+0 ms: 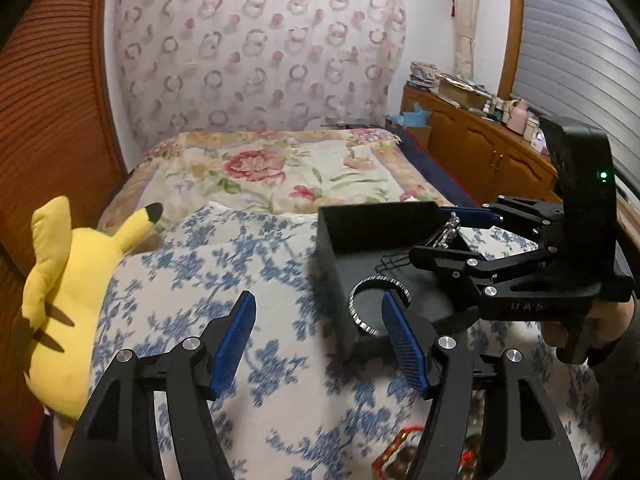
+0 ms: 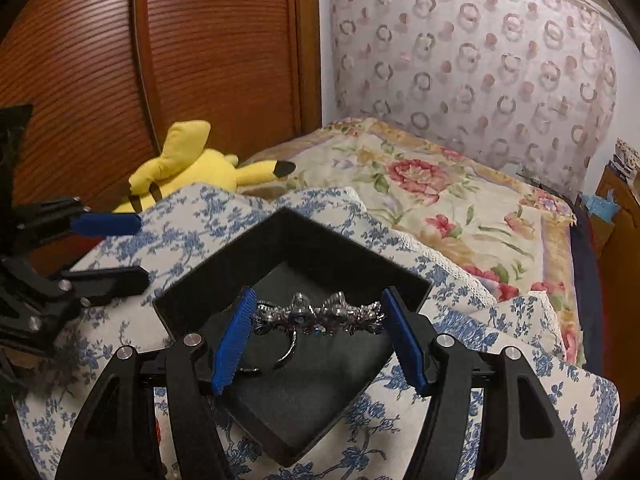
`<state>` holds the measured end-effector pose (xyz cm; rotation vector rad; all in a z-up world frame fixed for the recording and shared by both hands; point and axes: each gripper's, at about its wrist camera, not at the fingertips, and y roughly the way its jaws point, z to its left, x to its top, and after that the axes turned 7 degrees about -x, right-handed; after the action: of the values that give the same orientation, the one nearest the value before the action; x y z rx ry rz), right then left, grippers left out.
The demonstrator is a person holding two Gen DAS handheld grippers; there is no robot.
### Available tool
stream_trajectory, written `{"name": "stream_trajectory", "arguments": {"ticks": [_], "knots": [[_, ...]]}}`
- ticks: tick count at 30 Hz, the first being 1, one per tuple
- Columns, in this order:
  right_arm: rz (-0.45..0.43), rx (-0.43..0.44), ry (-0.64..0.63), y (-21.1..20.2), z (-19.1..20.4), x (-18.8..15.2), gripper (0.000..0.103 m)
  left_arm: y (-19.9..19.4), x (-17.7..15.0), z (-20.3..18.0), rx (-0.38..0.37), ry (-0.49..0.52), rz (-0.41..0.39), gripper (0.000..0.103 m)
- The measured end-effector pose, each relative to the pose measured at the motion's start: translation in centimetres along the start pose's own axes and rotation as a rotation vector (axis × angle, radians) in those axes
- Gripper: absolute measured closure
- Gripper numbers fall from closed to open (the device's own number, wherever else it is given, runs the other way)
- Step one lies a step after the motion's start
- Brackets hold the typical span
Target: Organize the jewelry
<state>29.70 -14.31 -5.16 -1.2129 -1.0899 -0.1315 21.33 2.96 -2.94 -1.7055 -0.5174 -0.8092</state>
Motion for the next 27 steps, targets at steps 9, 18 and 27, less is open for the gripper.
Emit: {"name": "stream_trajectory", "arguments": {"ticks": [9, 18, 27], "knots": [[0.022, -0.023, 0.015, -0.6, 1.0, -0.4, 0.029, -1.6, -2.8, 0.2, 0.002, -0.015, 0.003, 0.039], [-0.036, -0.049, 0.071, -6.5, 0.9, -3.0, 0.027, -3.6, -5.6, -1.0, -0.018, -0.017, 0.005, 0.039], [-0.022, -0.082, 0.083, -11.2, 3.2, -8.9, 0.049, -4.8, -9.2, -3.1, -0.067, 0.005, 0.034, 0.039]]}}
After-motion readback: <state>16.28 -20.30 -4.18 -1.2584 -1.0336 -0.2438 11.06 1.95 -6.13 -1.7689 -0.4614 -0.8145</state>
